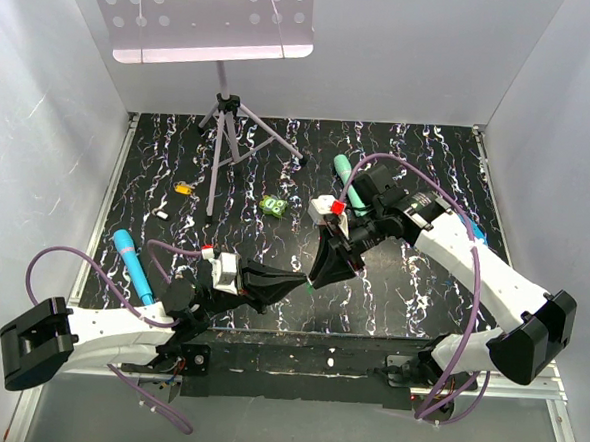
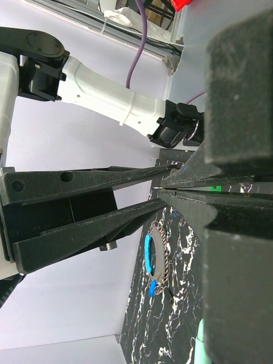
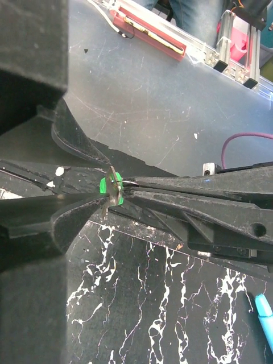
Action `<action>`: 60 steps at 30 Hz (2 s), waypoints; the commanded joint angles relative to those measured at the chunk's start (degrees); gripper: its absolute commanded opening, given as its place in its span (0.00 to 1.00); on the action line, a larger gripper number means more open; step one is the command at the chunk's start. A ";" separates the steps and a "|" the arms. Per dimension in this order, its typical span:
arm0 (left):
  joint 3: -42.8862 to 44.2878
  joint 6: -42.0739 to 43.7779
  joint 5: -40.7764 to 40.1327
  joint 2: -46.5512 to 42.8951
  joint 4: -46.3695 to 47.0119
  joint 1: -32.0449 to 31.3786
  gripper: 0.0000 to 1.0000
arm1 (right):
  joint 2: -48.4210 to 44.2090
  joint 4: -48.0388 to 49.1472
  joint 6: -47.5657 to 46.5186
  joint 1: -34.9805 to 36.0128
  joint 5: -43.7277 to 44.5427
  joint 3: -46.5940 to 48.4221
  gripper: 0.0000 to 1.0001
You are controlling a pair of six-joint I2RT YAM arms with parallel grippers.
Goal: Put the keys on the keyring
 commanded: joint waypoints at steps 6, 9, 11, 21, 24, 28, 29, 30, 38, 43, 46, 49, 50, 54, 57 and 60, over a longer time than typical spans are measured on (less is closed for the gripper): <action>-0.22 -0.41 -1.01 -0.17 1.52 0.05 0.00 | 0.64 2.16 2.00 0.59 1.53 3.73 0.31; -0.31 -0.41 -0.92 -0.26 1.43 0.05 0.00 | 0.64 2.16 2.17 0.59 1.53 3.90 0.31; -0.40 -0.50 -1.09 -0.17 1.34 -0.04 0.00 | 0.64 2.16 2.35 0.59 1.44 4.08 0.31; -1.10 -0.41 -3.03 -0.61 0.90 0.05 0.00 | 0.11 1.90 2.52 0.59 0.39 4.43 0.30; -1.19 -0.33 -3.29 -0.70 0.82 -0.04 0.00 | 0.37 2.07 2.52 0.59 0.30 4.34 0.29; -1.01 -0.41 -3.20 -0.70 0.46 0.05 0.00 | 0.73 2.60 3.14 0.67 0.39 4.26 0.27; -1.01 -0.41 -3.12 -0.61 0.46 0.05 0.00 | 0.81 2.69 3.31 0.67 0.56 4.34 0.27; -1.01 -0.50 -3.03 -0.61 0.64 0.05 0.00 | 0.81 2.86 3.40 0.76 0.56 4.26 0.26; -0.84 -0.85 -2.59 0.09 1.17 -0.04 0.00 | 1.17 3.56 3.93 1.20 1.09 4.08 0.24; -0.84 -0.85 -2.59 0.00 0.99 0.05 0.00 | 1.25 3.74 4.11 1.47 1.18 3.91 0.12; -0.75 -0.94 -2.50 0.00 0.55 -0.04 0.00 | 1.25 3.57 4.11 1.47 1.00 3.91 0.01; -0.84 -1.03 -2.50 -0.26 -0.32 0.05 0.00 | 1.25 3.13 3.76 1.38 0.92 3.90 0.01; -0.66 -1.03 -2.50 -0.52 -0.85 0.05 0.00 | 1.17 2.95 3.49 1.46 0.92 3.82 0.01; -0.84 -1.20 -3.20 -3.33 -4.27 0.05 0.10 | 1.17 1.99 2.35 1.47 1.44 3.55 0.01; -0.84 -1.56 -5.13 -8.50 -10.32 -0.04 0.31 | 0.99 0.49 0.69 1.47 2.23 3.38 0.01; -0.05 -3.13 -7.15 -15.70 -20.50 0.05 0.52 | 0.81 -1.53 -1.07 1.47 3.63 2.85 0.01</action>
